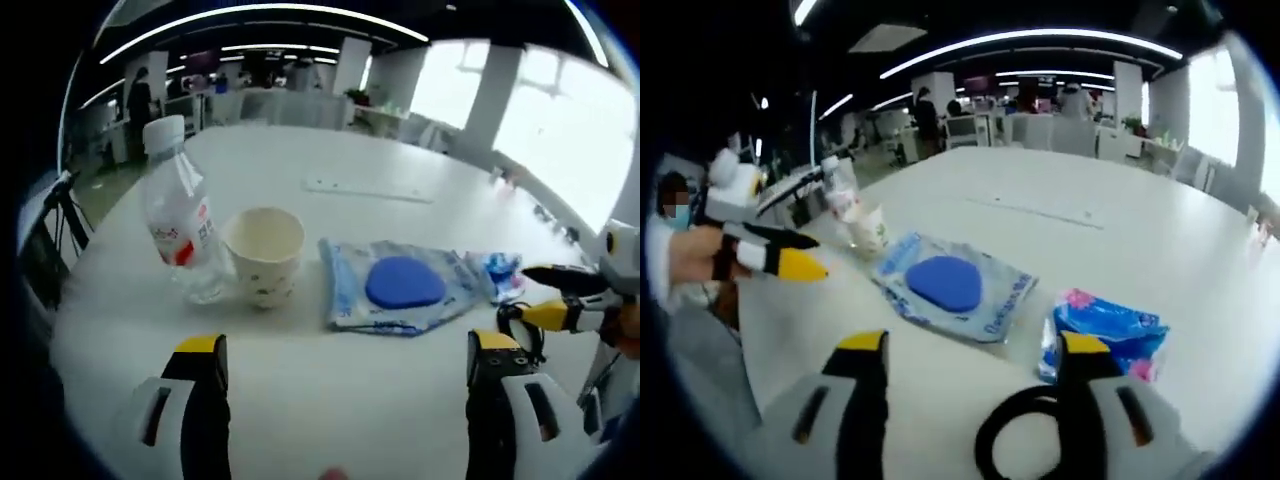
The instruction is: Arrange the tabletop items into an orderly group along one side of the table until the central work area is clear of visible clutter.
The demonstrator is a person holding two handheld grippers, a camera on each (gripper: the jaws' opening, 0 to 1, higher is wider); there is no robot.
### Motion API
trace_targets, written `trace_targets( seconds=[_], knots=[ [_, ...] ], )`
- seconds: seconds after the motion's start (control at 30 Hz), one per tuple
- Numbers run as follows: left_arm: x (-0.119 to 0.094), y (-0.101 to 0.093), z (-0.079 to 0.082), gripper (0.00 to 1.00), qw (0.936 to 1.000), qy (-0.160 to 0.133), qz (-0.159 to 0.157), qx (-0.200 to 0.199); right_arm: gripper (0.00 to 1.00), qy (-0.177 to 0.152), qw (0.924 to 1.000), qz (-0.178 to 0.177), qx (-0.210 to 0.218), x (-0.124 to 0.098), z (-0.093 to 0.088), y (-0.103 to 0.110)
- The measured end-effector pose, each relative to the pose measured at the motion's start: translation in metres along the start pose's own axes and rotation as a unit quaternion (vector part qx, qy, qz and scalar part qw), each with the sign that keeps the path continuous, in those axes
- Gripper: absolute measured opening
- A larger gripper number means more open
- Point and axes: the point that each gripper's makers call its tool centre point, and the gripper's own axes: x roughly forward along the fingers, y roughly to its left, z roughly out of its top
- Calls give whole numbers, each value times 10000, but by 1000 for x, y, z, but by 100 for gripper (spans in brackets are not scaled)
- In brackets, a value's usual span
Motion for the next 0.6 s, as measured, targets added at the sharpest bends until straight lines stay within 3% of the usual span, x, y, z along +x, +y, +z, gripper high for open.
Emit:
trace_targets(
  seconds=[0.6],
  knots=[
    [-44, 28, 2, 96, 9999, -36, -28, 103, 70, 62, 9994, -297, 157, -41, -12, -12]
  ],
)
